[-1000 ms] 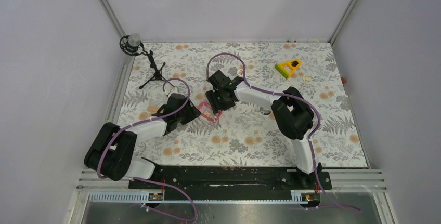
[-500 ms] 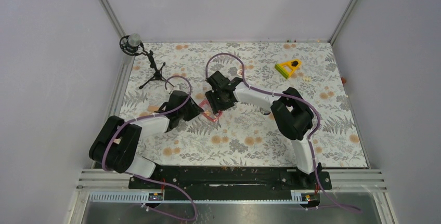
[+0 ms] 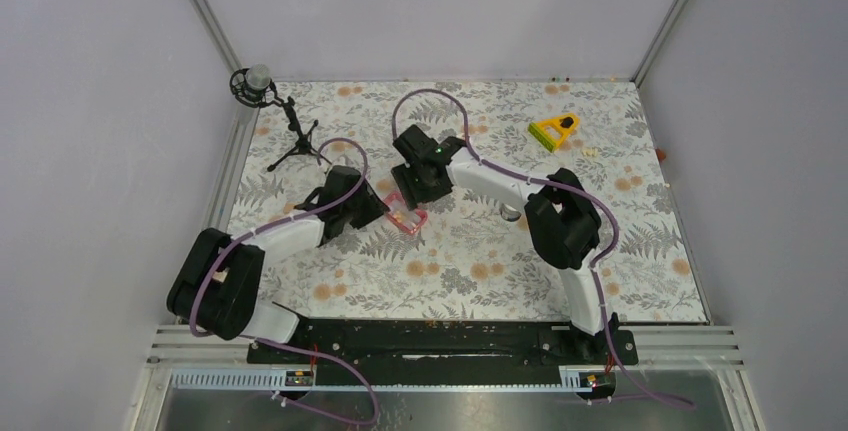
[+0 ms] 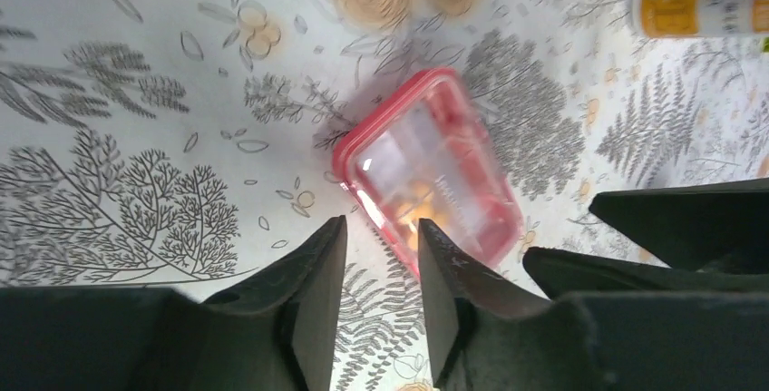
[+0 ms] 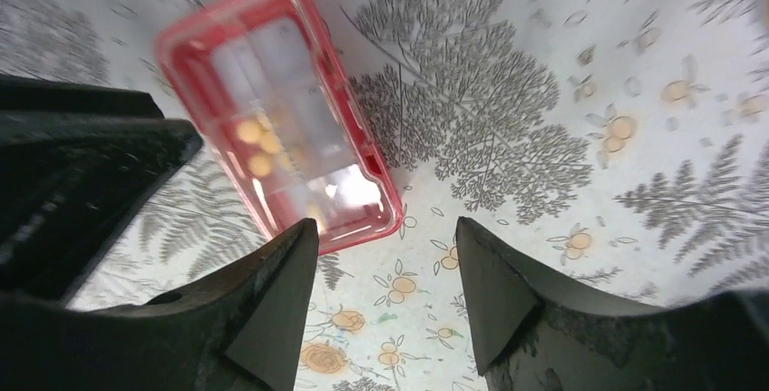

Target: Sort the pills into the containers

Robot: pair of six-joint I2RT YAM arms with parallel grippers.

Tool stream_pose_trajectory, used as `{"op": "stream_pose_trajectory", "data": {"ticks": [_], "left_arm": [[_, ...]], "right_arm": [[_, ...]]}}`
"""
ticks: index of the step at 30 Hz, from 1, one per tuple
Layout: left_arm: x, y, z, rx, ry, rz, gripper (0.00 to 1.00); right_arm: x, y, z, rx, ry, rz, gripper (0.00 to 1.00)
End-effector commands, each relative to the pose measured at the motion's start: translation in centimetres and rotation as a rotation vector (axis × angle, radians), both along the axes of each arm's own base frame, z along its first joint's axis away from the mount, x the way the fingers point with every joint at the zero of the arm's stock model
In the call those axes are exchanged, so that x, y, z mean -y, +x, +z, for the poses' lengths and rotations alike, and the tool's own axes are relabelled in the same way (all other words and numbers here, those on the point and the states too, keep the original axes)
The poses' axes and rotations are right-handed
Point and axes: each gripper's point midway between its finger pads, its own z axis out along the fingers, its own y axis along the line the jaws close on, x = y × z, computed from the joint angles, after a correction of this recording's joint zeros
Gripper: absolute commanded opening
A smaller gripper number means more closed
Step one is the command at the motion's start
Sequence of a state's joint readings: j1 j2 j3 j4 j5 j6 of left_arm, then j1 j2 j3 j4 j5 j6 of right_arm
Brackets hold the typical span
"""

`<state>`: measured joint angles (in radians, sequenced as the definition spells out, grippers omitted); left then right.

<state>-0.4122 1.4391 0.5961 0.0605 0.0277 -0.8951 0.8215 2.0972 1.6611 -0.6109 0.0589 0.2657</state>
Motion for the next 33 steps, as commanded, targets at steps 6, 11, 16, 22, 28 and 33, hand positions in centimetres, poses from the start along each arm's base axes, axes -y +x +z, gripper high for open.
{"op": "stream_pose_trajectory", "data": {"ticks": [6,11,16,22,28,33], "left_arm": [[-2.7,3.0,15.1,0.400,0.151,-0.022,0.55],[-5.2,0.4,20.7,0.566,0.233,-0.033,0.86],[-9.9,-2.8,23.5,0.621,0.346,0.092,0.99],[-13.6,-6.6,24.5,0.626,0.379,0.211,0.99],[-15.8,-10.6,25.2,0.608,0.410,0.224,0.99],[-17.9,-13.8,26.6,0.618,0.433,0.260,0.99]], "right_arm": [[4.1,4.4,14.4,0.211,0.140,-0.145,0.69],[11.4,3.2,19.2,0.328,0.152,-0.290,0.71],[21.3,0.6,24.2,0.574,0.065,-0.497,0.76],[31.3,-4.6,28.2,0.831,-0.051,-0.734,0.89],[36.6,-10.1,30.6,0.963,-0.060,-0.829,1.00],[40.3,-14.0,32.1,1.046,-0.047,-0.931,0.99]]}}
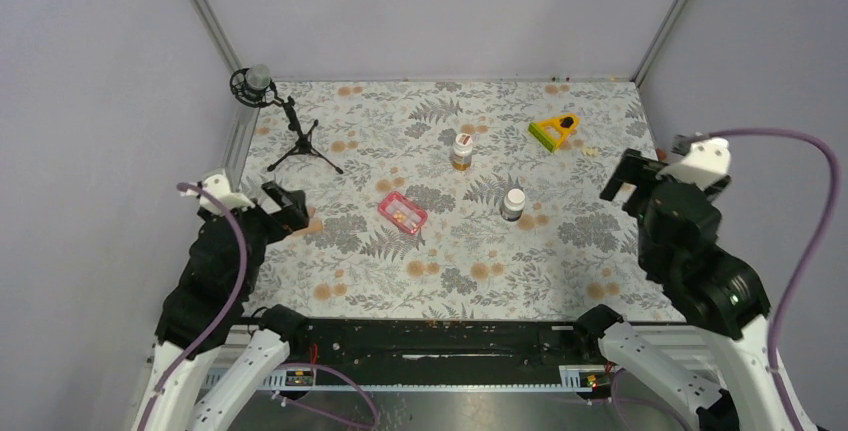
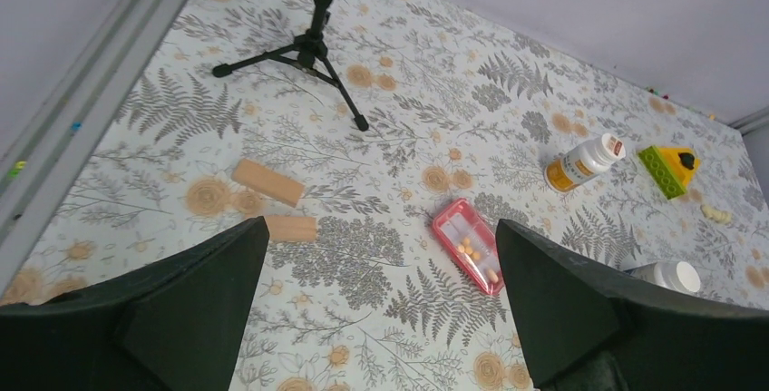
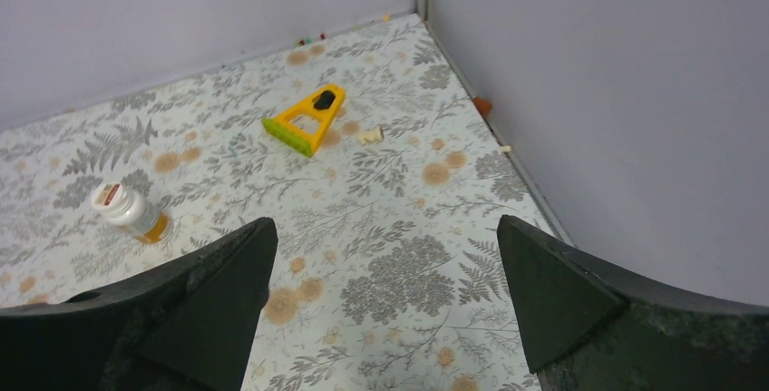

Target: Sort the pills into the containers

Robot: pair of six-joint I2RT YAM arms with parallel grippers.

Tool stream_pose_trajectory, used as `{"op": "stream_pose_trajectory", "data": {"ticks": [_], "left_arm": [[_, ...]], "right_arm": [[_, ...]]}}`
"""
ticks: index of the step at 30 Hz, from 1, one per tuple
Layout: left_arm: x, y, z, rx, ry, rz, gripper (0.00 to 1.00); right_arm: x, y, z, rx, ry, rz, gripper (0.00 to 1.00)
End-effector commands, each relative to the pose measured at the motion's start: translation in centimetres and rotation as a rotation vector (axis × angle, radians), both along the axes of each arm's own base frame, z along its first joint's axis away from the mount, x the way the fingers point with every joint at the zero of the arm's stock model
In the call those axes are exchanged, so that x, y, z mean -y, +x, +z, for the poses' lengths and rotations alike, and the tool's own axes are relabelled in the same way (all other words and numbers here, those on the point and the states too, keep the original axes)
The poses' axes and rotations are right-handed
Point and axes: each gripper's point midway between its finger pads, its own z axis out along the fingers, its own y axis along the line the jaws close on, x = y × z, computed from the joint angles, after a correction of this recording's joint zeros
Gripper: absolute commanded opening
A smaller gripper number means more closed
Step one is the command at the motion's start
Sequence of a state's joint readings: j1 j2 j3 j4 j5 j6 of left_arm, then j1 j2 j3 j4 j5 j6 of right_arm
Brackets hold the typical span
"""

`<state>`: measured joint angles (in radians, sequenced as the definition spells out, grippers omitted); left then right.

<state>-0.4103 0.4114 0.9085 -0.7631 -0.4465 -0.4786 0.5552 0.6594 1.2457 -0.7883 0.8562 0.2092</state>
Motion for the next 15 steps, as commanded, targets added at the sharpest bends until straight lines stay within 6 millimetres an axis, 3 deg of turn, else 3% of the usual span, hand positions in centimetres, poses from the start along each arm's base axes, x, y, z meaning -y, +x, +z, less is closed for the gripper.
{"op": "stream_pose_trajectory", "data": {"ticks": [1,8,15], "left_arm": [[-2.8,-3.2,1.7,0.015,0.027,0.071,0.99],[-3.5,-5.7,2.0,0.093,-0.027,0.057,0.99],[-3.9,-6.6,2.2,0.128,-0.026,0.052,0.99]], "right_arm": [[4.3,-3.4,1.0,0.067,-0.019,-0.150,1.00],[6.1,-6.3,2.4,0.138,0.012,-0.151,0.99],[7.1,-7.6,1.9,0.160,0.040,-0.172,0.99]]}}
